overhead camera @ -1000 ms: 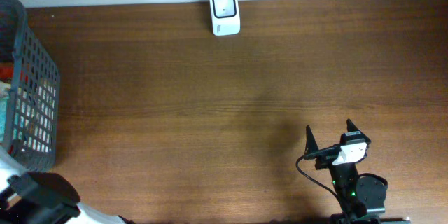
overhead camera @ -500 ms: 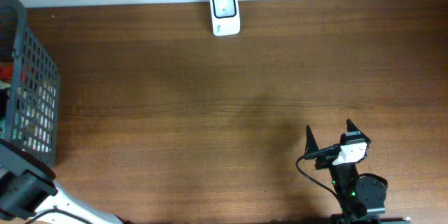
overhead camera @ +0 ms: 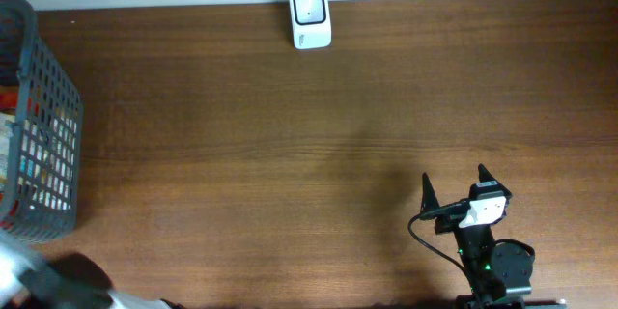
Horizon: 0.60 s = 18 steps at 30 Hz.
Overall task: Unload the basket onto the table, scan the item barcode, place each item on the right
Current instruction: 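Carry the mint-green pack out and drop it on the table centre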
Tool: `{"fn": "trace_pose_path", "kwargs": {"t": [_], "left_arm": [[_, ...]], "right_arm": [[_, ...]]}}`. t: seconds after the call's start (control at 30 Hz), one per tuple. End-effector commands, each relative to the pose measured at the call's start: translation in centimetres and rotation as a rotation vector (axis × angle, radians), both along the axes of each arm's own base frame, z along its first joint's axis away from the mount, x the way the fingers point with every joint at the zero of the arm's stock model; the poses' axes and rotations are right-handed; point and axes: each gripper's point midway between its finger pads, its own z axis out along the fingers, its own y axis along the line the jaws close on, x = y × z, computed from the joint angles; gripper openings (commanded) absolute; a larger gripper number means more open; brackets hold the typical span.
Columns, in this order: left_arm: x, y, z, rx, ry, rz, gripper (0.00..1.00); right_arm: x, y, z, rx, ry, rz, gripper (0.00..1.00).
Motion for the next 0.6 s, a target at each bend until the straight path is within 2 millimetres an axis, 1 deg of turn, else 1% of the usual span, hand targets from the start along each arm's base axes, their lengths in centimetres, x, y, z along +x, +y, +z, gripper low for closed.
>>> {"fn": "trace_pose_path", "kwargs": {"t": [0.0,0.03,0.07,0.1,0.13,0.17,0.2,0.23,0.27,0.3,0.33,0.37,0.4,0.5,0.57], "left_arm": [[0.3,-13.1,5.1,-0.03,-0.056,-0.251,0.0],[0.9,-17.4,3.3,-0.099,0.015,-0.337,0.0],[1.6,-20.6,1.5,-0.148,0.075,-0.407,0.0],[2.4,-24.5,-0.9,-0.195,0.145,-0.487,0.0],[3.1,-27.1,-3.3,-0.232,0.208,-0.522,0.0],[3.6,-29.1,-5.3,-0.259,0.259,-0.542,0.0],[4.1,-31.7,-8.4,-0.295,0.335,-0.581,0.0],[4.4,-33.7,-11.1,-0.322,0.393,-0.607,0.0],[4.6,-36.0,-14.4,-0.355,0.462,-0.629,0.0],[4.7,-37.9,-17.0,-0.376,0.51,-0.645,0.0],[4.8,-39.4,-19.1,-0.386,0.545,-0.662,0.0],[4.9,-41.6,-22.4,-0.401,0.598,-0.681,0.0],[4.8,-42.8,-24.5,-0.408,0.633,-0.691,0.0],[4.1,-44.7,-29.0,-0.417,0.747,-0.692,0.0],[3.0,-45.6,-31.5,-0.414,0.833,-0.681,0.0]], "right_arm": [[0.0,0.1,-0.2,0.007,0.003,0.002,0.99],[0.0,0.1,-0.2,0.007,0.003,0.002,0.99],[0.0,0.1,-0.2,0.007,0.003,0.002,0.99],[0.0,0.1,-0.2,0.007,0.003,0.002,0.99],[0.0,0.1,-0.2,0.007,0.003,0.002,0.99],[0.0,0.1,-0.2,0.007,0.002,0.002,0.99],[0.0,0.1,-0.2,0.007,0.003,0.002,0.99],[0.0,0.1,-0.2,0.007,0.003,0.002,0.99],[0.0,0.1,-0.2,0.007,0.003,0.002,0.99],[0.0,0.1,-0.2,0.007,0.003,0.002,0.99],[0.0,0.1,-0.2,0.007,0.003,0.002,0.99],[0.0,0.1,-0.2,0.007,0.003,0.002,0.99],[0.0,0.1,-0.2,0.007,0.003,0.002,0.99],[0.0,0.1,-0.2,0.007,0.003,0.002,0.99],[0.0,0.1,-0.2,0.007,0.003,0.002,0.99]]}}
